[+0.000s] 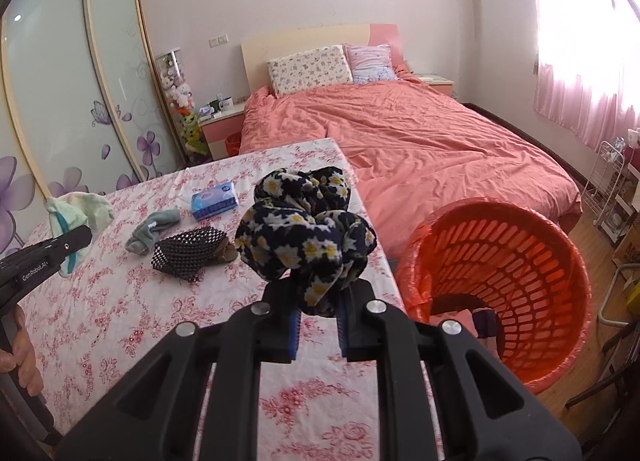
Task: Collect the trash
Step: 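Carry cloth and scrunchie over the orange basket and open both tools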
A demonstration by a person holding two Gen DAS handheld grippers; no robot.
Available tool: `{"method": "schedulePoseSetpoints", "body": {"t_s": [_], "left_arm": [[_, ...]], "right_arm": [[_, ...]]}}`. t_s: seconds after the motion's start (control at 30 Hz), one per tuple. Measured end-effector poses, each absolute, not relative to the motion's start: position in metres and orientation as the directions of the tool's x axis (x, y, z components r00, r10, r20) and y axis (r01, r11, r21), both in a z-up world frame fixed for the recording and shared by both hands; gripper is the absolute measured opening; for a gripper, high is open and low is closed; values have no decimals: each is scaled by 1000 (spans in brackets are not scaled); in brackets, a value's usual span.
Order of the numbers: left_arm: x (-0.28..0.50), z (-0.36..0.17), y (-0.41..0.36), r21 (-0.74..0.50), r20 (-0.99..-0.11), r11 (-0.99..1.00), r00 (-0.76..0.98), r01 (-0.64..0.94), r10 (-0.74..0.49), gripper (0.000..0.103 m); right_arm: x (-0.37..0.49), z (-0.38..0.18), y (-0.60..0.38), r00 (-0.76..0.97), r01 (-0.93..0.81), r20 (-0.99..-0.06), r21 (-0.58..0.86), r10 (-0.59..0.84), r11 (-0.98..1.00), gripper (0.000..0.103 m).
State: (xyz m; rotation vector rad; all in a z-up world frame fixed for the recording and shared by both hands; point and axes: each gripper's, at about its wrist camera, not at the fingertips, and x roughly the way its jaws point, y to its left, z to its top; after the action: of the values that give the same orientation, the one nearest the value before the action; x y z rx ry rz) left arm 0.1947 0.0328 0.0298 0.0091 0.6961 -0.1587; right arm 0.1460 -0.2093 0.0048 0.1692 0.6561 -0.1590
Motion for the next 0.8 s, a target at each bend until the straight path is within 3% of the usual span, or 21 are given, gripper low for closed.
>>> {"method": "schedulePoseSetpoints", "body": {"t_s": [0.8], "left_arm": [[167,41,-152,-128,-593,842,640,524,-489,17]], "right_arm": [[86,14,-337,789,426,-549,165,-276,890,16]]}}
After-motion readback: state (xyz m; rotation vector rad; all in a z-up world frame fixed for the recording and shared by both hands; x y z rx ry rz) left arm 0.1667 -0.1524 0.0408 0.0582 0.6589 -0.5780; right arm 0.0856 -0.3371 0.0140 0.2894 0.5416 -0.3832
